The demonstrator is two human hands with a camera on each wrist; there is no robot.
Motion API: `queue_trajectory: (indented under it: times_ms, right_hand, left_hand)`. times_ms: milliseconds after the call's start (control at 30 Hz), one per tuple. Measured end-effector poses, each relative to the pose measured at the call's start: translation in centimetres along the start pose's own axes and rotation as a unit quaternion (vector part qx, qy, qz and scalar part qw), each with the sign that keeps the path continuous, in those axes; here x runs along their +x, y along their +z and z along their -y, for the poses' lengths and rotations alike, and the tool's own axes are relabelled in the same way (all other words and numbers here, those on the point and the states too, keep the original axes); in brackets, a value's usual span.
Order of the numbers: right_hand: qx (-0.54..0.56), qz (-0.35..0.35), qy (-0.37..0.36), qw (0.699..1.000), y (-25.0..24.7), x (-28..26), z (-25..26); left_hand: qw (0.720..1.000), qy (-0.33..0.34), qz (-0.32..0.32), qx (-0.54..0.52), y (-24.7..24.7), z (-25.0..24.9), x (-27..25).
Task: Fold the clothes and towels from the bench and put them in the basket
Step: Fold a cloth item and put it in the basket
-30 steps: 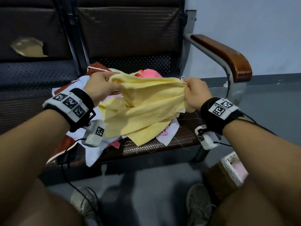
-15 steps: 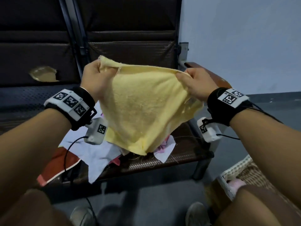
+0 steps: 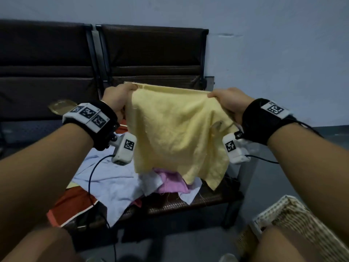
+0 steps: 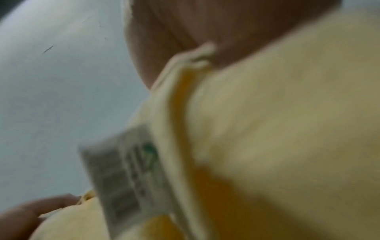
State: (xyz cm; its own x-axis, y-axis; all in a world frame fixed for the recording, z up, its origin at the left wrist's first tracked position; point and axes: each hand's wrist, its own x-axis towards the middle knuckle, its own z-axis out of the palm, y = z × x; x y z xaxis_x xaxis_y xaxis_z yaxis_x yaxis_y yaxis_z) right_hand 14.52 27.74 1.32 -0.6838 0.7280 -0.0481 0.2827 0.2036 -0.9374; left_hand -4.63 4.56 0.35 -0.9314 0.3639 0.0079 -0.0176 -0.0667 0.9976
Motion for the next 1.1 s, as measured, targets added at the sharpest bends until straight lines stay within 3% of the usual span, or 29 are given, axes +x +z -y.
queue_trajectory:
  times_ms: [200, 367, 433, 500, 567, 700, 733, 800, 867, 1000, 1100]
  right_hand:
    - [0.055, 0.042, 0.033, 0.997, 4.0, -0.9, 0.1]
    - [0.114, 0.125, 0.052, 0.984, 6.3, -2.2, 0.5]
    - [0.1, 0.177, 0.053, 0.978, 6.5, -3.0, 0.7]
    - [0.064, 0.181, 0.03, 0.981, 6.5, -3.5, 0.5]
    - [0.028, 0.165, 0.011, 0.986, 6.4, -3.7, 0.1]
    - [0.021, 0.225, -0.009, 0.974, 6.1, -4.3, -0.8]
    - [0.034, 0.252, -0.01, 0.967, 6.0, -4.5, -0.9]
    - [0.041, 0.277, -0.016, 0.96, 5.7, -4.5, -1.0]
    - [0.028, 0.25, -0.037, 0.967, 5.3, -4.1, -1.2]
    - [-0.043, 0.237, -0.032, 0.97, 3.0, -2.5, -2.2]
    - [-0.162, 0.208, 0.007, 0.965, 1.6, -0.3, -3.5]
  left_hand:
    - [0.995, -0.032, 0.096, -0.025, 3.0, 0.6, -3.5]
    - [0.974, 0.059, 0.211, 0.063, 5.4, 1.8, -7.0]
    - [0.958, 0.103, 0.239, 0.117, 5.7, 2.2, -7.8]
    - [0.943, 0.126, 0.26, 0.164, 5.5, 2.5, -8.1]
    - [0.951, 0.105, 0.253, 0.146, 5.0, 2.6, -8.0]
    - [0.983, 0.076, 0.142, 0.082, 4.0, 3.7, -6.1]
    - [0.982, 0.05, 0.165, 0.076, 3.7, 4.0, -5.8]
    - [0.96, -0.021, 0.273, 0.058, 3.1, 4.4, -5.2]
    - [0.941, -0.068, 0.326, 0.062, 2.6, 4.3, -4.8]
    - [0.942, -0.04, 0.323, 0.087, 2.8, 4.2, -3.0]
    - [0.943, 0.021, 0.278, 0.18, 3.6, 4.7, -0.8]
